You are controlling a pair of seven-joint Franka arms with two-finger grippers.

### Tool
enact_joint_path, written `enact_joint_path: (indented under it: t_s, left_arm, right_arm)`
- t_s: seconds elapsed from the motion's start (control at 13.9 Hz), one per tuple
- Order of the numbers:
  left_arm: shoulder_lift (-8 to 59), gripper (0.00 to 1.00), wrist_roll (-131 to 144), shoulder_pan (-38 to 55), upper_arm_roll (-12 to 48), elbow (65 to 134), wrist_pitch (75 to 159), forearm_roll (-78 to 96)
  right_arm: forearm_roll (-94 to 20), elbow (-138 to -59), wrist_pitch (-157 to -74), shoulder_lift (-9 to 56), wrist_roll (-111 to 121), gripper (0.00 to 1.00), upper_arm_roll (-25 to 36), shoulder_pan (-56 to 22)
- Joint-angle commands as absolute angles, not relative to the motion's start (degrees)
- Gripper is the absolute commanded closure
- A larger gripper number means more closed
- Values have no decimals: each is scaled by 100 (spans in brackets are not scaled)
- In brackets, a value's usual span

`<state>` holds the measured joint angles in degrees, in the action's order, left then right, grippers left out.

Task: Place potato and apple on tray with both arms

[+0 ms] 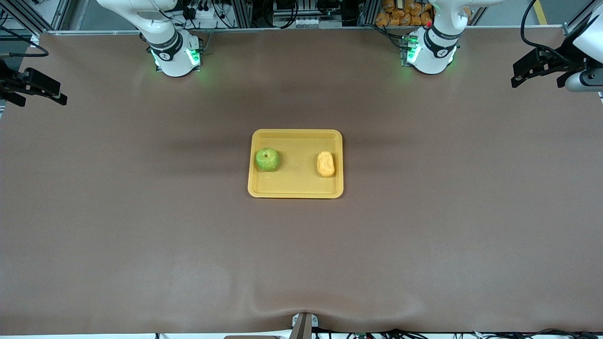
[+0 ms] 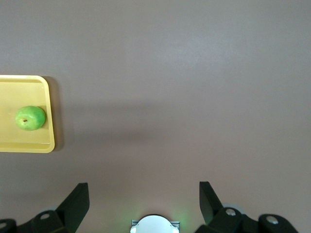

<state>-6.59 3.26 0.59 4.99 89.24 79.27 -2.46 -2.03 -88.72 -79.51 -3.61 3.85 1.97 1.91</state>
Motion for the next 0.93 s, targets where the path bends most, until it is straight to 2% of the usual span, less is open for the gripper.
enact_joint_path:
  t_s: [0.0, 0.86]
  left_arm:
    - [-695, 0, 228, 27, 457, 8825, 7840, -184]
    - [-580, 0, 316, 53, 475, 8701, 7761, -237]
  right_arm:
    - [-141, -8745, -7901, -308, 360, 0, 211, 167]
    - [-141, -8736, -7901, -308, 369, 0, 211, 176]
